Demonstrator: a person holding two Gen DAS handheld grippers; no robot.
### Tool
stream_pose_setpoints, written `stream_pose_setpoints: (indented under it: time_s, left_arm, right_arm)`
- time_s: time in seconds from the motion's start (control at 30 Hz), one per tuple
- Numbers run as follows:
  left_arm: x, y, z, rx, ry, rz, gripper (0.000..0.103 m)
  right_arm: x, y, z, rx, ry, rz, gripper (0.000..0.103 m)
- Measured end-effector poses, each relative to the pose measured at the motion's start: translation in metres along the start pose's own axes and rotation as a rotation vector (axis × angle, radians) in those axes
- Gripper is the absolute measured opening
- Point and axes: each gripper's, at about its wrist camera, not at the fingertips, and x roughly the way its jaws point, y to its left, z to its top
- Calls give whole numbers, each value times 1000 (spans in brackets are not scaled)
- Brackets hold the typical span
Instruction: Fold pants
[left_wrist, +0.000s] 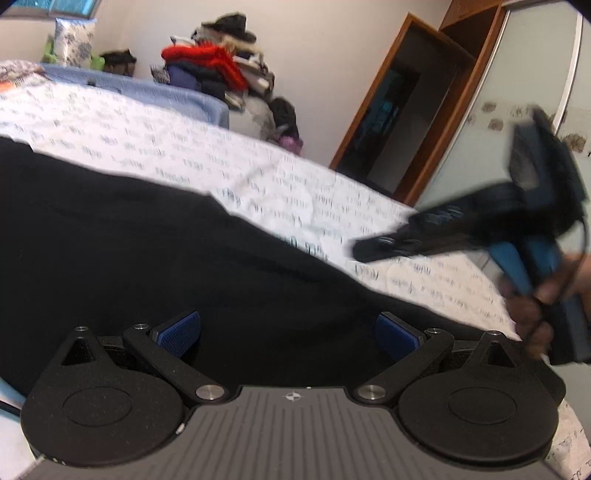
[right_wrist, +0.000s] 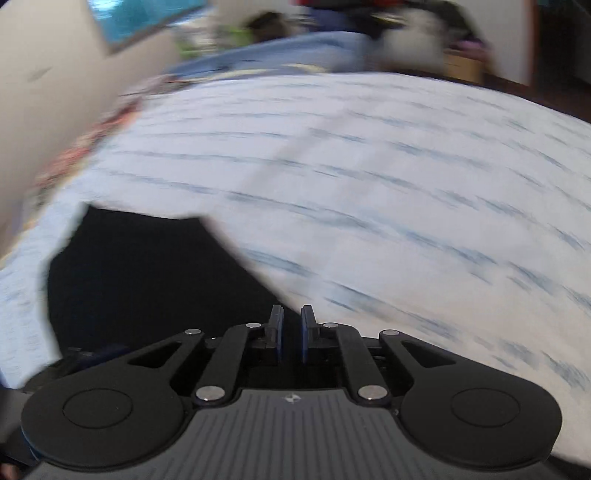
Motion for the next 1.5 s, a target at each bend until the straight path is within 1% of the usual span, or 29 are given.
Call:
stream_pose_setpoints:
  time_s: [0.03, 0.07, 0.1, 0.13, 0.17, 0.23, 0.3, 0.33, 0.37, 0.4, 0.43, 0.5, 0.57, 0.63, 0.7, 0.77, 0.83, 0.9, 0.93, 1.03, 1.1, 1.13, 1.17, 1.23, 1.3, 1.37, 1.43, 1.47, 1.5]
  left_arm:
    - [-6, 0, 2, 16, -15, 6, 102]
    - [-10, -1, 3, 38, -21, 22, 102]
    - [-14, 0, 3, 60, -25, 33, 102]
    - [-16, 2, 1, 78, -32, 36, 102]
    - [-17, 5, -1, 89, -35, 48, 102]
    - [-16, 12, -5, 66, -15, 71, 102]
    - [-12, 18, -5, 27, 6, 71, 102]
    - [-9, 19, -5, 23, 14, 73, 102]
    - [-8, 19, -5, 23, 19, 73, 102]
    - [-8, 20, -5, 23, 18, 70, 102]
    - [-9, 20, -6, 23, 16, 64, 102]
    - [-10, 22, -7, 15, 12, 47, 102]
    - [-10, 25, -7, 2, 13, 35, 102]
    - [-10, 27, -8, -7, 13, 29, 102]
    - [-10, 28, -9, -8, 10, 29, 102]
    - [-9, 26, -9, -4, 14, 32, 102]
    - [-10, 27, -10, -3, 18, 32, 102]
    - [-11, 27, -9, -7, 17, 30, 102]
    - [-9, 27, -9, -7, 17, 30, 102]
    - [-7, 26, -6, -3, 19, 36, 102]
    - [-4, 25, -5, 1, 22, 41, 102]
    - [-4, 24, -5, 5, 25, 44, 102]
    - [-3, 24, -5, 10, 28, 47, 102]
    - [-3, 23, -4, 17, 30, 51, 102]
    - [-4, 23, -4, 20, 30, 54, 102]
    - [-1, 19, -5, 29, 33, 62, 102]
    - [0, 16, -5, 42, 37, 73, 102]
    - [1, 14, -5, 50, 40, 80, 102]
    - [2, 13, -5, 58, 43, 87, 102]
  right_arm:
    - [6, 15, 8, -55, 9, -5, 24]
    - [15, 32, 15, -130, 27, -32, 47]
    - [27, 49, 21, -206, 43, -71, 78]
    - [39, 64, 26, -281, 44, -116, 87]
    - [49, 76, 28, -350, 35, -150, 89]
    - [71, 95, 36, -450, 35, -178, 88]
    - [90, 101, 45, -451, 54, -134, 87]
    - [102, 102, 48, -441, 89, -114, 87]
    - [113, 104, 49, -441, 123, -112, 68]
    - [124, 105, 48, -441, 146, -103, 41]
    - [129, 103, 47, -413, 165, -54, 37]
    - [130, 101, 48, -412, 152, -35, 28]
    - [129, 79, 56, -302, 156, 3, 20]
    - [128, 53, 62, -177, 139, 29, 20]
    - [128, 42, 60, -100, 119, 61, 20]
    - [128, 46, 58, -139, 87, 34, 20]
    - [128, 44, 63, -93, 74, -15, 20]
    - [123, 52, 65, -78, 65, -34, 21]
    - [115, 58, 65, -86, 38, -33, 21]
    - [95, 76, 63, -70, -44, 52, 22]
    - [104, 82, 56, -34, 13, 157, 22]
    - [117, 84, 51, -12, 56, 173, 22]
    - [132, 79, 45, 12, 100, 154, 19]
    - [133, 59, 39, 107, 44, 171, 20]
    - [115, 44, 39, 237, 5, 131, 21]
    - [78, 41, 32, 217, -60, 103, 21]
    - [34, 39, 13, 191, -129, 88, 23]
    - [11, 38, 0, 175, -155, 51, 27]
    - [-11, 36, -15, 157, -182, -7, 36]
